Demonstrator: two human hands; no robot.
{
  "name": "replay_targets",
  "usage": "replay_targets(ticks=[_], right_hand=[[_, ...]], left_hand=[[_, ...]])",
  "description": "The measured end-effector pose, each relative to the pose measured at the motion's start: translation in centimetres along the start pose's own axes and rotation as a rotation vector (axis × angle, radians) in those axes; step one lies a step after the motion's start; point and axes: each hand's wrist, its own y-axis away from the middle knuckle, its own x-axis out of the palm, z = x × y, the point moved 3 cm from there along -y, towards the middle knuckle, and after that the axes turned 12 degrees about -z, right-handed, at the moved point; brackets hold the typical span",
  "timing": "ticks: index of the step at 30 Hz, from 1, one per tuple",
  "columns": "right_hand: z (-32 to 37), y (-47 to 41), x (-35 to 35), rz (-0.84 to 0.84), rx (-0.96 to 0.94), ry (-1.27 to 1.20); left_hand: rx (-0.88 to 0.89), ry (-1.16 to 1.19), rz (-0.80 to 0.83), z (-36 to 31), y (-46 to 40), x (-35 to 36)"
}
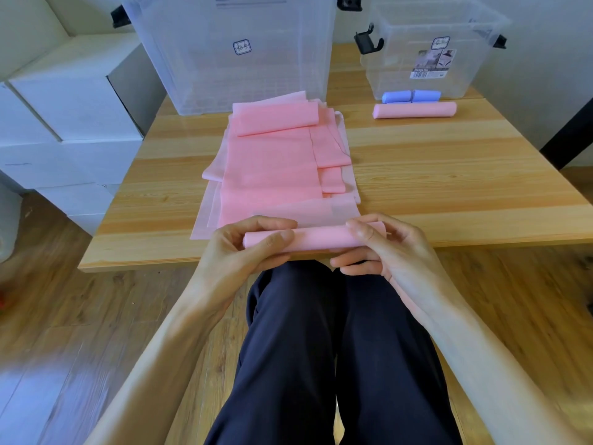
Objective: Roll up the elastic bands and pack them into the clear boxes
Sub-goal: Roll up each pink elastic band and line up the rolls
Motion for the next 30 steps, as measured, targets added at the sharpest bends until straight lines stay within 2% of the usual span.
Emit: replay_targets(ticks=[5, 9, 14, 19, 30], right_hand=[[0.09, 0.07, -0.06, 0.027, -0.008, -0.021], [0.12, -0.09, -0.16, -0.009, -0.016, 0.003], [0.12, 0.02, -0.03, 0.004, -0.018, -0.031], [0.10, -0.04, -0.09, -0.025, -0.018, -0.013], [0.24, 0.05, -0.12, -0.028, -0.019, -0.027]], left_hand=[[0.000, -0.037, -0.056, -0.11, -0.10, 0.09], [-0.002, -0.023, -0.018, -0.18, 0.12, 0.17], [0.002, -0.051, -0.057, -0.20, 0.04, 0.14], [0.003, -0.019, -0.014, -0.28, 0.18, 0.20], [0.005, -0.015, -0.031, -0.19, 0.27, 0.10]])
